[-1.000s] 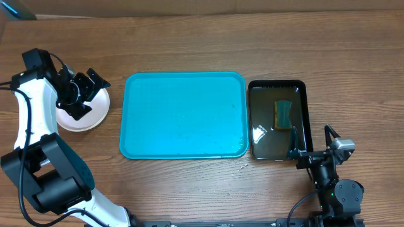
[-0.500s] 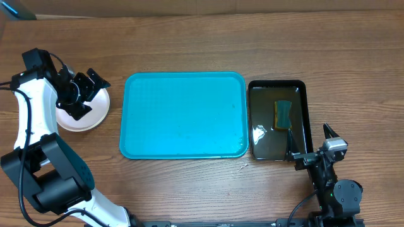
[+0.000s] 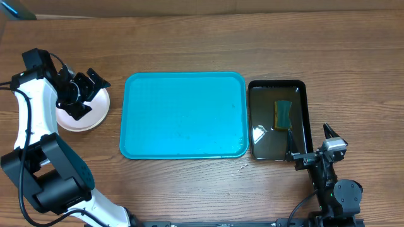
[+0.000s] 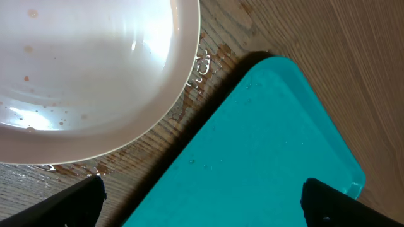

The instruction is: Clean dirty plates on tray and stack at the side

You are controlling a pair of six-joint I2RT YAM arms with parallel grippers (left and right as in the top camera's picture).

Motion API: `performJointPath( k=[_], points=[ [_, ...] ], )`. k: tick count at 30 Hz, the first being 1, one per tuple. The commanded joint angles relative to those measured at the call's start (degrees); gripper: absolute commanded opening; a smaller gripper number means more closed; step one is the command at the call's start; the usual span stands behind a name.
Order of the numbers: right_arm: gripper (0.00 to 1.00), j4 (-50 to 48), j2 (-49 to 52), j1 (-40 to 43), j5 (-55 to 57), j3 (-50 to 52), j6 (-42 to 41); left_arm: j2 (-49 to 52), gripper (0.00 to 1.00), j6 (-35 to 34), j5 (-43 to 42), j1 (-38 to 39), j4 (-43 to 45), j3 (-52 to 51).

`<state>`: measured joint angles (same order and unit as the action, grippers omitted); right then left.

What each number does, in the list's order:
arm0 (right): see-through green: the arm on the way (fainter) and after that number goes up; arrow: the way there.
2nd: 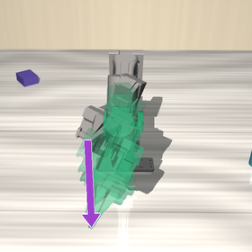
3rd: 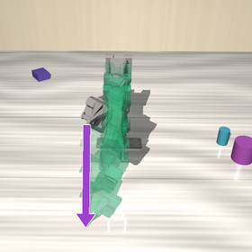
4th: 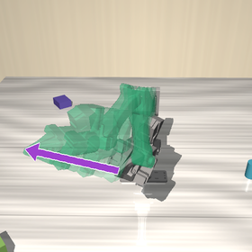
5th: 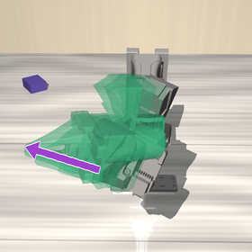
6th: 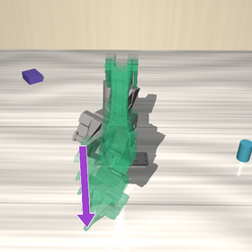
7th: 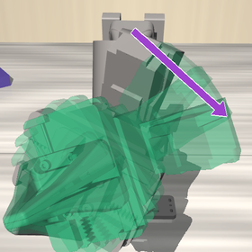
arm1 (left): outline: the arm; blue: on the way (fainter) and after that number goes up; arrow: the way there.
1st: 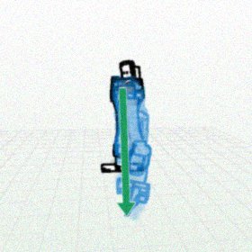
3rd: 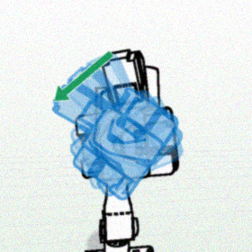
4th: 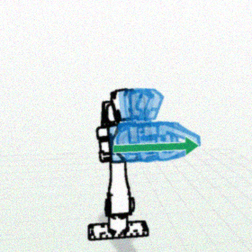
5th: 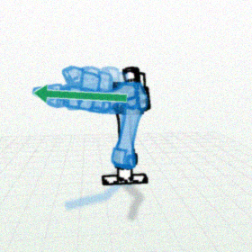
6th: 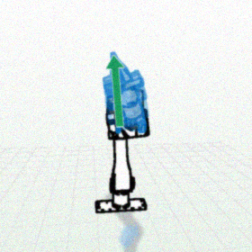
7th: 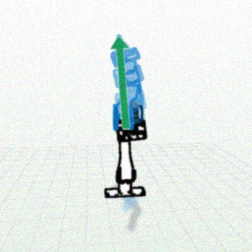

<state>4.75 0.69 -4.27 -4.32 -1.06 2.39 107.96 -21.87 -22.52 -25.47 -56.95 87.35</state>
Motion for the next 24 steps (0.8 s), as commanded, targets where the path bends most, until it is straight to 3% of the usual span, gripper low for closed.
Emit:
performJointPath(
  k=[1,17,24],
  points=[
    [1.0,-0.3,-0.5,-0.3,-0.3,0.6,0.5,0.4,1.0,1.6,-0.9,0.1,0.2,-0.6],
    [1.0,-0.3,-0.5,-0.3,-0.3,0.6,0.5,0.2,1.0,1.6,-0.8,0.3,0.2,-0.6],
    [1.0,-0.3,-0.5,-0.3,-0.3,0.6,0.5,-7.0,1.0,1.5,4.4,5.2,0.2,-0.6]
  ],
)
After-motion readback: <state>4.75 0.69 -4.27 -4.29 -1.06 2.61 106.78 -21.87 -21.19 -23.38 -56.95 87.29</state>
